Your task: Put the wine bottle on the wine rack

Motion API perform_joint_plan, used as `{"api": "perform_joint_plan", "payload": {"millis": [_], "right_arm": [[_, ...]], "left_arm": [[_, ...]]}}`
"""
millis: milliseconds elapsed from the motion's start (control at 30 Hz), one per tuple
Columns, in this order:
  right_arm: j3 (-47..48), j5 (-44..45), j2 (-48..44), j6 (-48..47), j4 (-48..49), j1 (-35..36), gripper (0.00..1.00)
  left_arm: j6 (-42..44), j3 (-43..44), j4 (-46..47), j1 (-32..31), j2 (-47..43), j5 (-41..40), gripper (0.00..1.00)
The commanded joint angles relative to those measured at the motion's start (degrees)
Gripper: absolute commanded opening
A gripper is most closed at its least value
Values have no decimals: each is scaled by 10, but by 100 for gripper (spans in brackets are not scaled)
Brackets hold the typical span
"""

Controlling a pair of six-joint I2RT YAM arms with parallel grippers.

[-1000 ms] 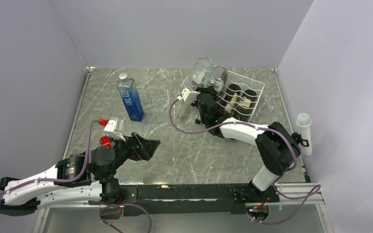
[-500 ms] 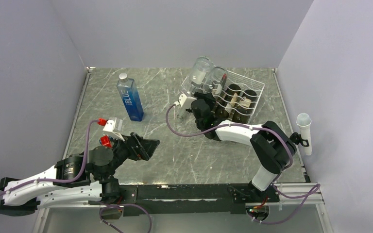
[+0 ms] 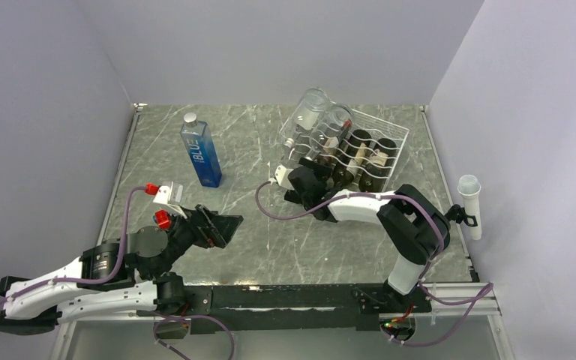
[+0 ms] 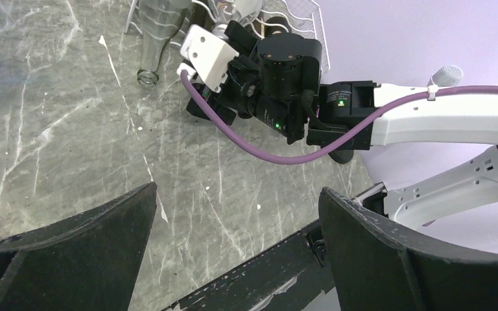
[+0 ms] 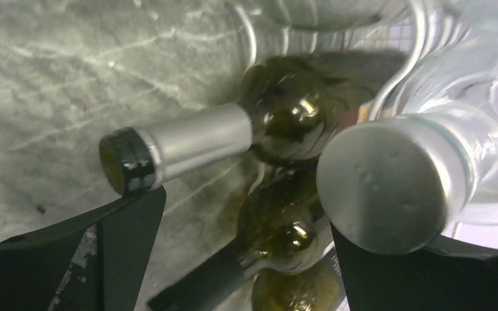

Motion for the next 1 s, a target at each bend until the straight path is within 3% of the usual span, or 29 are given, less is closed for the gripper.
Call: {"api": "perform_joint_plan", "payload": {"millis": [0,300,567,800,967], "right_arm": [[2,-17,-23,26,-29,0,100],[35,2,-85,18,-38,0,100],[83,-30,-174,78,-150,0,100],[140,-88,-260,215,-259,-13,100],[212,-99,-256,421,-366,-41,99]], "left_arm": [[6,24,5,-2,-2,-2,99],[4,29,5,-2,11,1,99],[5,31,10,-2,16,0,99],[7,35,9,-2,23,0,99],[7,36,11,-2,25,0,99]]}}
